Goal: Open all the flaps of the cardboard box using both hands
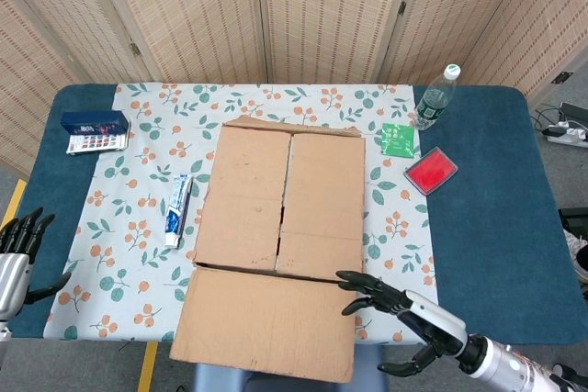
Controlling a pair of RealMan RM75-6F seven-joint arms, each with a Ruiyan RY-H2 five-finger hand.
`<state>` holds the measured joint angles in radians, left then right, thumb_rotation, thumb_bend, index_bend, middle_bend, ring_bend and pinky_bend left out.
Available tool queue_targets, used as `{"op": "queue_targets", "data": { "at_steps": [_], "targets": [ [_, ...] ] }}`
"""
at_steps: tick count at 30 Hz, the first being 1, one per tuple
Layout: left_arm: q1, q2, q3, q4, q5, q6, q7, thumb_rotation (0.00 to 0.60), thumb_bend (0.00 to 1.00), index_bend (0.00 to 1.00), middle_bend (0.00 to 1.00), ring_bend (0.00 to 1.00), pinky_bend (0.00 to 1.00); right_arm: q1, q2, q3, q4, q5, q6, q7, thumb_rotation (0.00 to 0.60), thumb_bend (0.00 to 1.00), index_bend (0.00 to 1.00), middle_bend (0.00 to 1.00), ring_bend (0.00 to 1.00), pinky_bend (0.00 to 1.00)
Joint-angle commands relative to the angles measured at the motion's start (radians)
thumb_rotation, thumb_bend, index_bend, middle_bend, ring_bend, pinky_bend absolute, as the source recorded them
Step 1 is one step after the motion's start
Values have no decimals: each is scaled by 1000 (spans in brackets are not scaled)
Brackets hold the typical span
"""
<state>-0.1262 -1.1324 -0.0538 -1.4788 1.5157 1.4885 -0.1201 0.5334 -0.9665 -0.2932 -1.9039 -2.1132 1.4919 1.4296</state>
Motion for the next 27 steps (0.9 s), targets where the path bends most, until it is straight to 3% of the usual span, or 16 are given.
{"op": "queue_targets", "data": {
  "at_steps": [1,8,13,18,21,24,27],
  "targets": [
    [0,0,0,-1,1,0,1,600,260,0,0,0,0,-9,6,9,9,6,39,-32,600,302,0,0,44,193],
    [0,2,0,-3,0,-2,-2,600,260,0,0,0,0,0,15,90,-16,111,4,-238,600,302,0,0,62,93],
    [-2,4,4,-1,2,-7,-10,600,260,0,0,0,0,49,4,166,-27,190,-119,-448,600,302,7,22,77,52],
    [-1,7,6,-2,5,-7,-13,600,260,0,0,0,0,139,3,275,-11,279,-253,-636,600,324,141,141,140,70],
    [3,9,6,-3,4,-1,-13,600,304,0,0,0,0,175,-7,324,1,312,-307,-765,600,432,200,142,150,78],
    [2,10,7,-1,3,-6,-18,600,344,0,0,0,0,208,-4,367,4,343,-359,-904,597,449,343,144,149,78],
    [0,10,9,0,3,-13,-17,600,351,0,0,0,0,232,-13,410,8,379,-396,-1046,532,492,444,178,165,78]
  ]
}}
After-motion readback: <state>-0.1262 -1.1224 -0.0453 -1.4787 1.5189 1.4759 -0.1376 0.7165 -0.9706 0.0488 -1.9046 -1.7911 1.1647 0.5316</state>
